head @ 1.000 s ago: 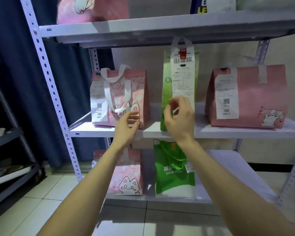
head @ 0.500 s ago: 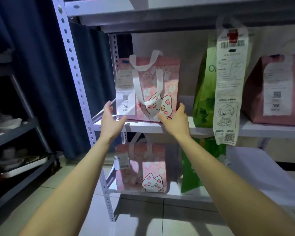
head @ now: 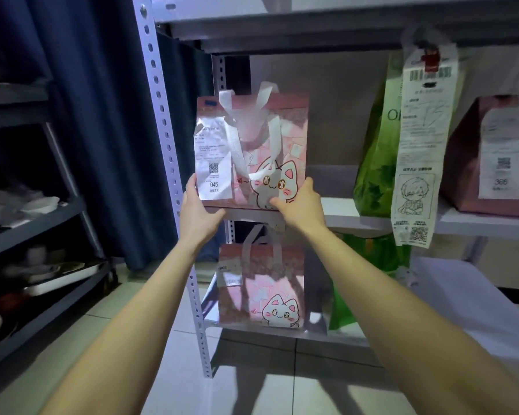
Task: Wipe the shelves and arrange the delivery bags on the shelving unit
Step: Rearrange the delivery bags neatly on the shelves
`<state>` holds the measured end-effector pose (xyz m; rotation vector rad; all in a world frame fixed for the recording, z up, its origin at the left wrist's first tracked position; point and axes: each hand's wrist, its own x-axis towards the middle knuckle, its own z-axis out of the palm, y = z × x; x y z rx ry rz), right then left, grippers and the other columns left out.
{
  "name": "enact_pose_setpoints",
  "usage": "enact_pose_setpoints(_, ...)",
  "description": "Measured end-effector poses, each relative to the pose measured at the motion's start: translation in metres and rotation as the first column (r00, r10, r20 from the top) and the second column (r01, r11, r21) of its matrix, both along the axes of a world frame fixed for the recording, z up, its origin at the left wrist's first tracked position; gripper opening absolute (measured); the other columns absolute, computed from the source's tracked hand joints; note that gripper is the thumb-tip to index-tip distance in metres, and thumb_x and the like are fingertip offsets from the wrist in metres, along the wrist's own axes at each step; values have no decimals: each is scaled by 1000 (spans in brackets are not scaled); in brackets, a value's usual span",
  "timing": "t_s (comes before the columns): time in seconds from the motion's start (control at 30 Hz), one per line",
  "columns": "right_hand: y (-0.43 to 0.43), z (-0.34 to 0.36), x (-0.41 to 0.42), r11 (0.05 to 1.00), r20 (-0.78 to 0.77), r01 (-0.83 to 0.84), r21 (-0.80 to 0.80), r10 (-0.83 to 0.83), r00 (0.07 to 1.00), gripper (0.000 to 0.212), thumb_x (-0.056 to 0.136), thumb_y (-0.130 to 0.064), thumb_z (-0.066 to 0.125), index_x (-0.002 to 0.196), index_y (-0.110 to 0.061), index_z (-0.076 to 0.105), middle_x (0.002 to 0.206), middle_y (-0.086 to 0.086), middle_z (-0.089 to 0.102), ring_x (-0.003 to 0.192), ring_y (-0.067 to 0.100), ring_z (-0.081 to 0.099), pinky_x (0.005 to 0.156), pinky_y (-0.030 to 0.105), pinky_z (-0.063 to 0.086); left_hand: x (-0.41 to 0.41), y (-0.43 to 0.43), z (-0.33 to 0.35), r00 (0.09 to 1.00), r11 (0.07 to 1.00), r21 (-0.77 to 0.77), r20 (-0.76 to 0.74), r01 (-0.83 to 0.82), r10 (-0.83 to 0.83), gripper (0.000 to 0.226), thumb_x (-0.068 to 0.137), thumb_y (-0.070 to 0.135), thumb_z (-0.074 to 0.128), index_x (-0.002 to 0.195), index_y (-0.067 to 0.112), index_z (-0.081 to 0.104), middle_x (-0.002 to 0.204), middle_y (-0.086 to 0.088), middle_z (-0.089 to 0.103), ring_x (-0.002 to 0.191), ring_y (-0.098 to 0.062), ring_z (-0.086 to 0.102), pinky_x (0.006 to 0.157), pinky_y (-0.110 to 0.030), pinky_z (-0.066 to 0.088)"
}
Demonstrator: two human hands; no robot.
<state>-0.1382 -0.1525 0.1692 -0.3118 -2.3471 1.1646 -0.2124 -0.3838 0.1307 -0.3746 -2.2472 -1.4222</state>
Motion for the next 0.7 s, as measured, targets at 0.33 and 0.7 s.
enact_pose_setpoints(0.33, 7, 0, 0, 1000, 51, -29, 6, 29, 998, 74, 82, -43, 87, 131, -11, 40, 131, 10, 65, 116, 30, 65, 75, 33, 50, 3, -3, 5, 1000, 999, -30, 13, 10, -10, 103, 76, 23, 79, 163, 37, 26, 155, 7, 52, 142, -17, 50, 114, -48, 51)
enact_pose_setpoints(0.7, 21, 69, 25, 993, -214, 70, 95, -49, 976, 95, 83, -51, 82, 156, -12, 36, 156, 8, 46, 137, 26, 51, 110, 45, 49, 23, 4, 64, 964, 995, -44, -258, -84, 70, 70, 90, 6, 68, 154, 22, 45, 154, 5, 50, 133, -12, 53, 96, -8, 40)
